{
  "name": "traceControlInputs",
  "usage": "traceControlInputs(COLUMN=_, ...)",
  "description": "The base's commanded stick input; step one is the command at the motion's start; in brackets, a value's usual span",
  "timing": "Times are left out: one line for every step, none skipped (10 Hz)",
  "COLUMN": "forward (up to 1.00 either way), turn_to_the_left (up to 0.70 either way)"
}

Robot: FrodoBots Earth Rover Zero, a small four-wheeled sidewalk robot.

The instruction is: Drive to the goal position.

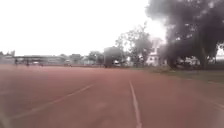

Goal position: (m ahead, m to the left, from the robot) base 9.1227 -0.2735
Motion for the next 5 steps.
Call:
traceControlInputs(forward=0.7, turn_to_the_left=-0.35)
traceControlInputs(forward=0.7, turn_to_the_left=-0.33)
traceControlInputs(forward=0.7, turn_to_the_left=-0.29)
traceControlInputs(forward=0.7, turn_to_the_left=-0.24)
traceControlInputs(forward=0.7, turn_to_the_left=0.0)
